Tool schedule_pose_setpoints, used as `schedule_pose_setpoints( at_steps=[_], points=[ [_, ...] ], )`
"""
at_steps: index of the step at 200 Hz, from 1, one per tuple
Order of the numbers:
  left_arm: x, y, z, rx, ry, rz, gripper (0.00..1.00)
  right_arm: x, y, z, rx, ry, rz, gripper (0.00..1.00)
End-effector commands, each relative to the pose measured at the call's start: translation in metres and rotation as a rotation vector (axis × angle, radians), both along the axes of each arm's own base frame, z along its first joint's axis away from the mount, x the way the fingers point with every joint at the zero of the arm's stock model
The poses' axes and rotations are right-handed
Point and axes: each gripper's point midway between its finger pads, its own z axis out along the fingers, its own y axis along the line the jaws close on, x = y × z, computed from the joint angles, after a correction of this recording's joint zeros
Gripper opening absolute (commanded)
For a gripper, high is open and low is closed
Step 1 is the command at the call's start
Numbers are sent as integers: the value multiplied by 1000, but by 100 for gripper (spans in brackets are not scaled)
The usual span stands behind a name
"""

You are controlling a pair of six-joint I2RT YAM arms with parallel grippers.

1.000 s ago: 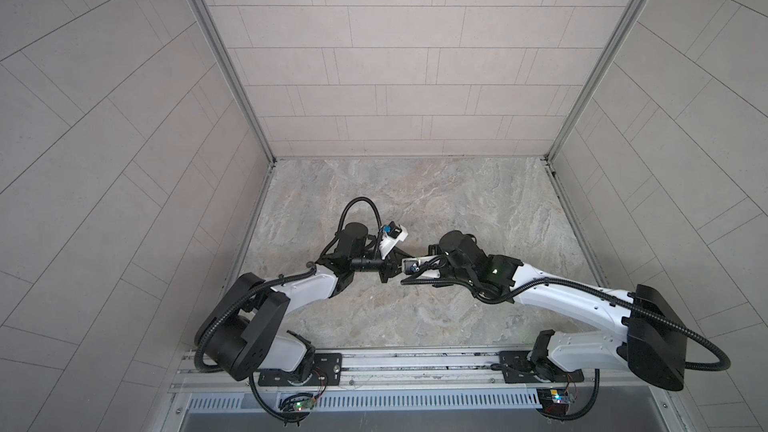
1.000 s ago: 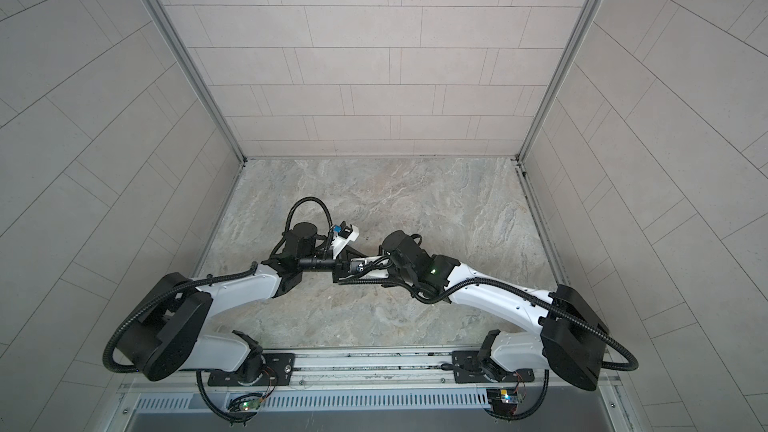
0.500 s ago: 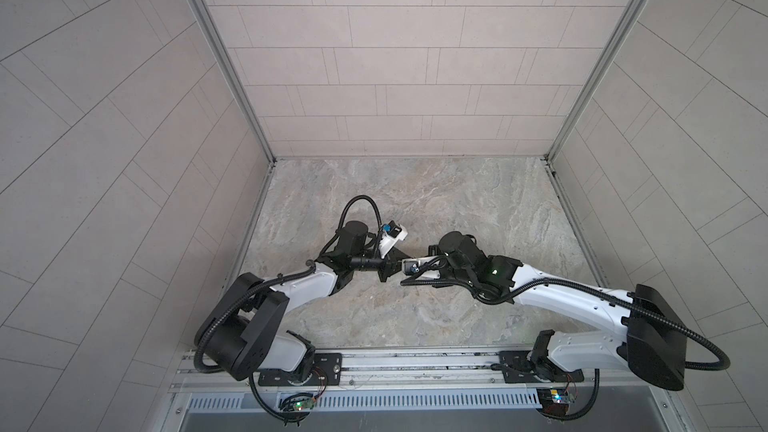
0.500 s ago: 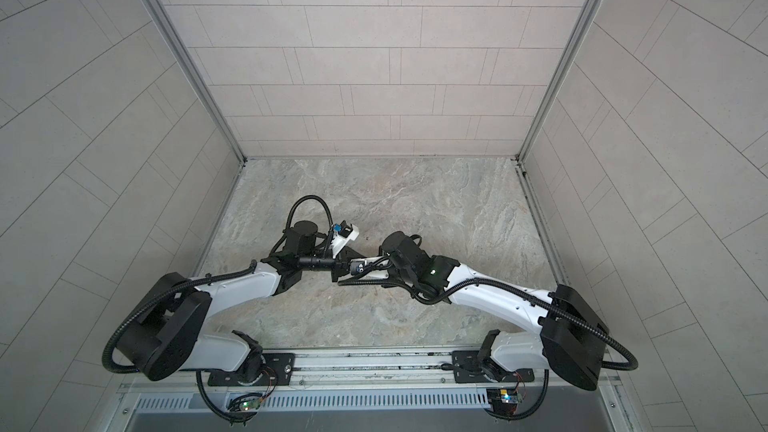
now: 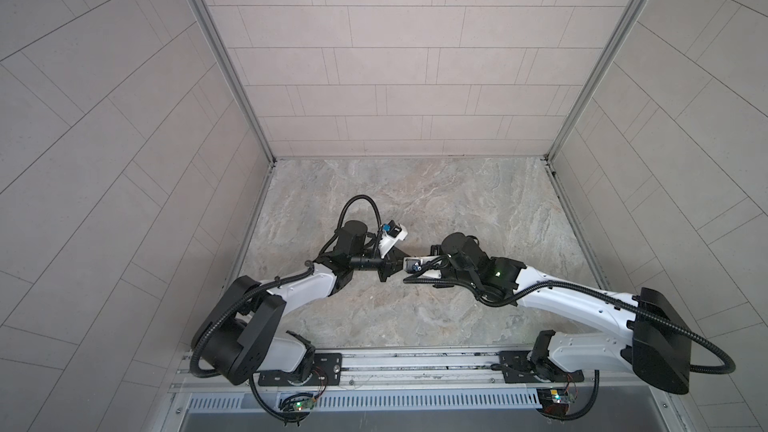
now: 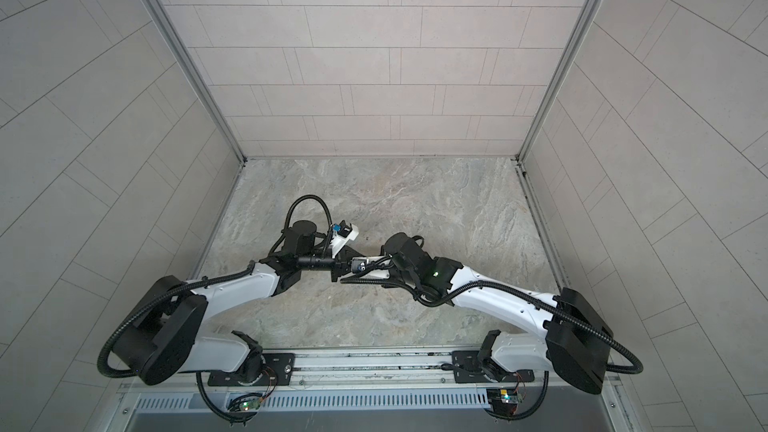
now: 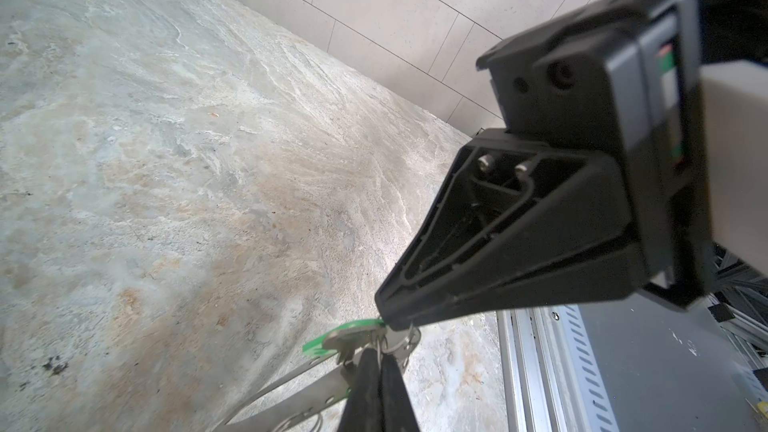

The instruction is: Remove the keys from the keyring

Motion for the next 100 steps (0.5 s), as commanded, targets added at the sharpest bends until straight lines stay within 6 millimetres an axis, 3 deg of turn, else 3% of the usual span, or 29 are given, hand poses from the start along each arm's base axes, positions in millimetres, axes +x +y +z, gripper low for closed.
schedule_pose_setpoints(
  at_steps=[1, 38, 79, 100],
  points=[
    [-2, -4, 21, -42, -64, -39, 0, -1, -6, 3, 38, 8, -26, 0],
    [-3, -4, 22, -45, -67, -45, 0, -2, -7, -3, 36, 17, -24, 0],
    [-5, -4, 21, -44, -68, -51, 0, -1, -10, -3, 46, 33, -53, 22],
    [-6, -4, 20, -42, -66, -51, 0, 0, -14, 3, 60, 17, -63, 26]
  ],
)
